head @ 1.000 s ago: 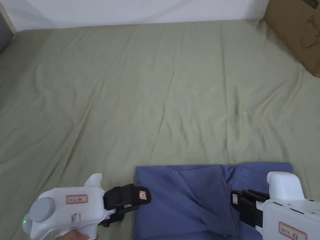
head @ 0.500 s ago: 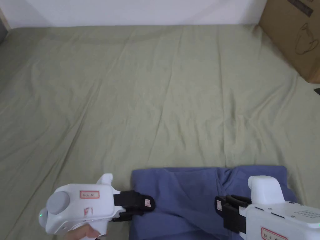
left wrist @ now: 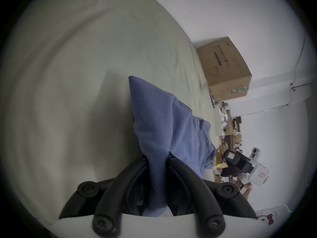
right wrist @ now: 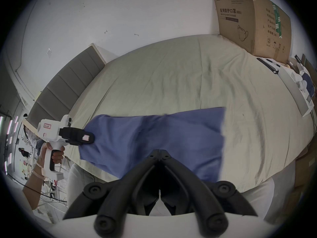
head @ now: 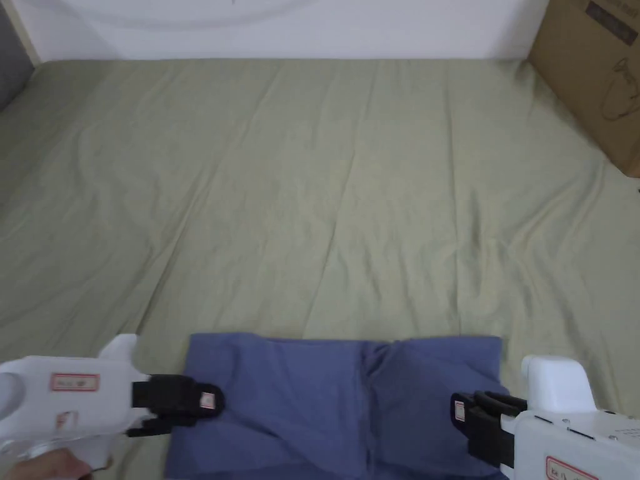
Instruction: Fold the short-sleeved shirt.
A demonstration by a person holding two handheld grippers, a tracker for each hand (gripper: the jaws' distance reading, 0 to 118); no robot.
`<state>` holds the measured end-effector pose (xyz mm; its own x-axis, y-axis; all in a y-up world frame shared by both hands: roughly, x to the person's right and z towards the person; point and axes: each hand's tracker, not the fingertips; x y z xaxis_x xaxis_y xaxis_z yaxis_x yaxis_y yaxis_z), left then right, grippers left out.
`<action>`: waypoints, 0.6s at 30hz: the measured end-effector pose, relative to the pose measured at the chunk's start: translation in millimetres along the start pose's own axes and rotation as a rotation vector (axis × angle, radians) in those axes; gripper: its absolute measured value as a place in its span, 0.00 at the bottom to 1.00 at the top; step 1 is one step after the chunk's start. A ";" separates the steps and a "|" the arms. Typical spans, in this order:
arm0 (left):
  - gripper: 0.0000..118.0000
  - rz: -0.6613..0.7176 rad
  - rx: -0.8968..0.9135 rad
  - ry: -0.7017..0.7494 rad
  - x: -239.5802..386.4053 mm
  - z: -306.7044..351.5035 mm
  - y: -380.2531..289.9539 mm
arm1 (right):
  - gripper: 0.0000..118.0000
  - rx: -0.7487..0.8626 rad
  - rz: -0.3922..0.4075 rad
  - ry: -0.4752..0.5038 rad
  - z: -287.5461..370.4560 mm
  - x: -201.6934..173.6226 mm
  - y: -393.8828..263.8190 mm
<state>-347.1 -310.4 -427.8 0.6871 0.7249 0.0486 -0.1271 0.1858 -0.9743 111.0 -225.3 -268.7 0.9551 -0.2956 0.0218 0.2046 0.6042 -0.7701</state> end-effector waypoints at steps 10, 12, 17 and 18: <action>0.07 -0.009 0.116 0.236 27.9 88.3 9.6 | 0.00 0.133 0.041 -0.017 12.0 -2.5 2.3; 0.07 -0.013 0.121 0.252 50.4 82.0 9.2 | 0.00 0.139 0.034 -0.010 11.2 -0.8 2.3; 0.07 -0.058 0.110 0.216 117.8 44.2 13.5 | 0.00 0.147 0.019 -0.001 14.8 7.1 -1.4; 0.07 -0.064 0.084 0.198 132.9 30.7 13.7 | 0.00 0.149 0.018 -0.001 15.9 9.7 -2.4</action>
<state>-279.5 -191.2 -427.9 0.8218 0.5669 0.0573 -0.1321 0.2873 -0.9487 123.2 -217.8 -256.5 0.9591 -0.2830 0.0099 0.2172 0.7128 -0.6669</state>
